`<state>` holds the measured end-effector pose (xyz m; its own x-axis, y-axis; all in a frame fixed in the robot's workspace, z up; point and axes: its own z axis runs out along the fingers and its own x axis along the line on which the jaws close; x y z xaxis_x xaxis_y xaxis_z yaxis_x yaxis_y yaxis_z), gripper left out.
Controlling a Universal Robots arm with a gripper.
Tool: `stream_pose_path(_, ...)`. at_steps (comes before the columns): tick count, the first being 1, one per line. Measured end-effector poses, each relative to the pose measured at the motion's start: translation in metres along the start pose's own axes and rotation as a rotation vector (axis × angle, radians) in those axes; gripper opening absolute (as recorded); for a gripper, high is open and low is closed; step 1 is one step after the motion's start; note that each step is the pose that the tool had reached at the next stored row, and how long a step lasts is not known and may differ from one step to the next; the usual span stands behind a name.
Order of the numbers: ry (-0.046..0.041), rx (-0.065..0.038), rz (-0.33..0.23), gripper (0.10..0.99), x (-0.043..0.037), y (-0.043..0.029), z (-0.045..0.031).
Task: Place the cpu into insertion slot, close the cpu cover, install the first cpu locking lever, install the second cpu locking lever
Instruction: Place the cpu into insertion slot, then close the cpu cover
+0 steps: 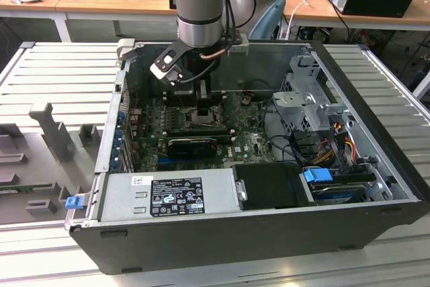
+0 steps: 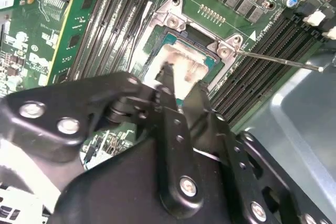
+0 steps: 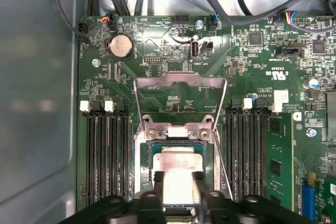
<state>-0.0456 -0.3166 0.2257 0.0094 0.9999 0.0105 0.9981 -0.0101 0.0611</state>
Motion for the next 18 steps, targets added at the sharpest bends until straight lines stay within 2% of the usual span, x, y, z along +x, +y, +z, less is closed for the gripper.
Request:
stream_pose_path(1, -0.0017, 0.000, 0.000, 0.278, 0.0000, 0.0002, -0.0015)
stream_pose_path(2, -0.0046, 0.000, 0.000, 0.157, 0.0000, 0.0003, -0.0045)
stream_pose_path(3, -0.0048, 0.000, 0.000, 0.106, 0.0000, 0.0003, -0.0057)
stream_pose_path(18, -0.0067, 0.000, 0.001, 0.106, 0.0002, 0.0012, -0.0190)
